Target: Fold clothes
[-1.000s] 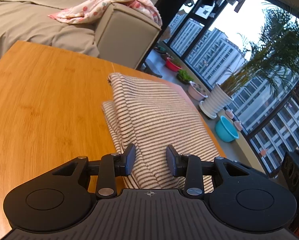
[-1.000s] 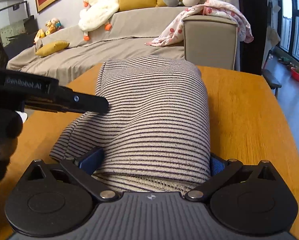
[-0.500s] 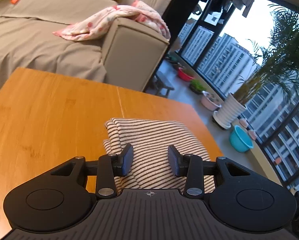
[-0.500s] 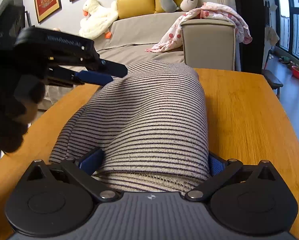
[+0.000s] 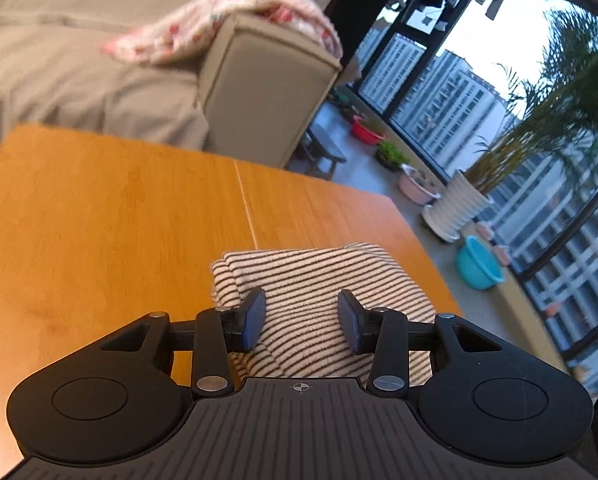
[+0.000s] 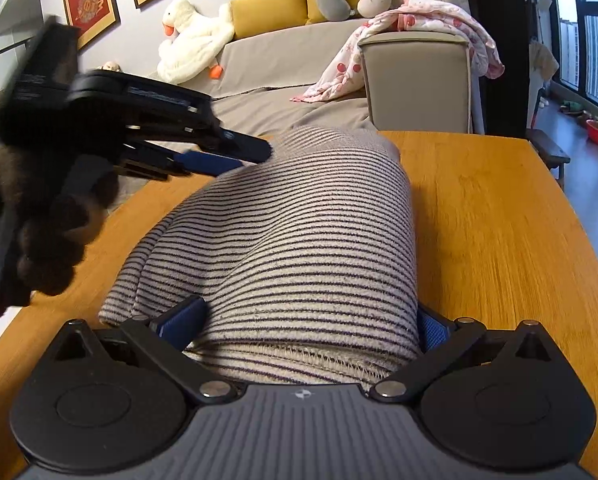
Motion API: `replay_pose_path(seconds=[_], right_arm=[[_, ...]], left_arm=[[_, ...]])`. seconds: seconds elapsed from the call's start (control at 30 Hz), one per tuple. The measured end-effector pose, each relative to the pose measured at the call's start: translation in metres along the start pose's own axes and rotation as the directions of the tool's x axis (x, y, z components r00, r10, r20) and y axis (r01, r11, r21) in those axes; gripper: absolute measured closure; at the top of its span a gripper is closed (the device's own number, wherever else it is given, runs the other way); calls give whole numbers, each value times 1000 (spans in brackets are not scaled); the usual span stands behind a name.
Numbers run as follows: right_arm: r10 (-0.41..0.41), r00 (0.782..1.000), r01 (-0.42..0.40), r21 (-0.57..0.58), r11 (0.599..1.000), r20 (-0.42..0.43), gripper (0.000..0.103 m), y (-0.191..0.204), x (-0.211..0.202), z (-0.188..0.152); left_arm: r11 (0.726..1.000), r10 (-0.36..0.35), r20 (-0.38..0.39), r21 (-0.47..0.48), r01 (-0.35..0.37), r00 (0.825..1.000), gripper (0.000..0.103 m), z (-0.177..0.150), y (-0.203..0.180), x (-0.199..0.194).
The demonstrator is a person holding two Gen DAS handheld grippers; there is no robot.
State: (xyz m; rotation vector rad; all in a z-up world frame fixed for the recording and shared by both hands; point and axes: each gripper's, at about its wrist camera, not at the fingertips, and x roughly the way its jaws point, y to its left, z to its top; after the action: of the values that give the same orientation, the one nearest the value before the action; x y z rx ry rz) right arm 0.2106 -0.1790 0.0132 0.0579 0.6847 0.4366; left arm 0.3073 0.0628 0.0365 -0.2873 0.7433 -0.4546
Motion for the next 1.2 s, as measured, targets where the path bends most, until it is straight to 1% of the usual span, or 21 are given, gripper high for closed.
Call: replay_pose_path(seconds=[0.07,0.1,0.13,0.17,0.27,0.37,0.4,0.43,0.53,0.63,0.7,0.77,0.83,0.9,0.93,1.0,1.03,1.07,1.1,1.17,1.2], right_arm=[[-1,1000,1,-1,1000,0,0,0,0,0],[1,1000,-1,1,1000,-1,0,0,1,0],[3,1000,-3,3,1000,-2,0,-1,1,0],[5,1000,-5,6,1000,-4,0,-1,1,0],[10,1000,-10,22,1000,-7,0,-3,1,-1],[14,1000,-14,44,999,-10,0,-4,1,-1],[16,1000,-15,47,999,-11,0,-5,0,-2],[18,1000,-18,49,999,-10,0,-5,0,-2],[28,1000,-28,63,998,-9,0,-8,0,-2],[50,999,-49,68,996,-14,0,-11,-1,-2],[94,995,-92,60,994,-35,0,-17,-2,1],[152,987,-148,84,985,-44,0,-30,-8,7],[171,985,-170,114,979,6,0,-47,-21,16],[145,988,-151,126,980,57,0,-62,-30,32],[128,989,-135,120,984,68,0,-67,-29,41],[96,993,-103,91,990,75,0,-74,-22,59],[88,994,-93,74,993,71,4,-74,-14,67],[93,994,-98,75,992,56,14,-75,-3,74],[105,994,-108,87,990,36,15,-77,8,80],[144,989,-139,136,981,-28,13,-83,37,90],[151,986,-139,154,978,-67,10,-85,52,92]], left_arm=[[1000,12,42,27,-13,999,38,-6,-11,-20],[999,13,57,36,-15,998,23,-10,-15,-30],[999,14,62,44,-17,998,13,-14,-18,-37],[998,16,61,54,-19,998,12,-18,-20,-41],[998,15,29,55,-16,999,12,-28,-21,-43],[1000,7,-26,25,-6,1000,21,-38,-14,-32],[1000,2,-49,10,-2,999,28,-42,-11,-27],[1000,-5,-68,-6,4,998,30,-45,-8,-21],[998,-42,-85,-57,37,995,29,-52,-1,-13],[997,-51,-83,-68,45,995,28,-53,2,-11],[997,-52,-81,-64,47,995,28,-53,4,-11],[997,-53,-77,-59,49,996,27,-55,5,-12],[997,-58,-75,-58,54,995,26,-56,5,-12],[996,-68,-74,-64,63,995,26,-57,6,-10],[996,-71,-74,-65,66,995,25,-58,6,-9],[995,-75,-71,-65,70,995,25,-59,6,-9],[995,-75,-69,-64,71,995,26,-59,6,-9],[996,-75,-67,-62,71,995,26,-60,5,-9],[996,-76,-67,-61,72,995,26,-61,5,-10],[996,-74,-65,-51,71,995,26,-62,4,-12],[996,-74,-64,-45,71,995,27,-62,4,-13]])
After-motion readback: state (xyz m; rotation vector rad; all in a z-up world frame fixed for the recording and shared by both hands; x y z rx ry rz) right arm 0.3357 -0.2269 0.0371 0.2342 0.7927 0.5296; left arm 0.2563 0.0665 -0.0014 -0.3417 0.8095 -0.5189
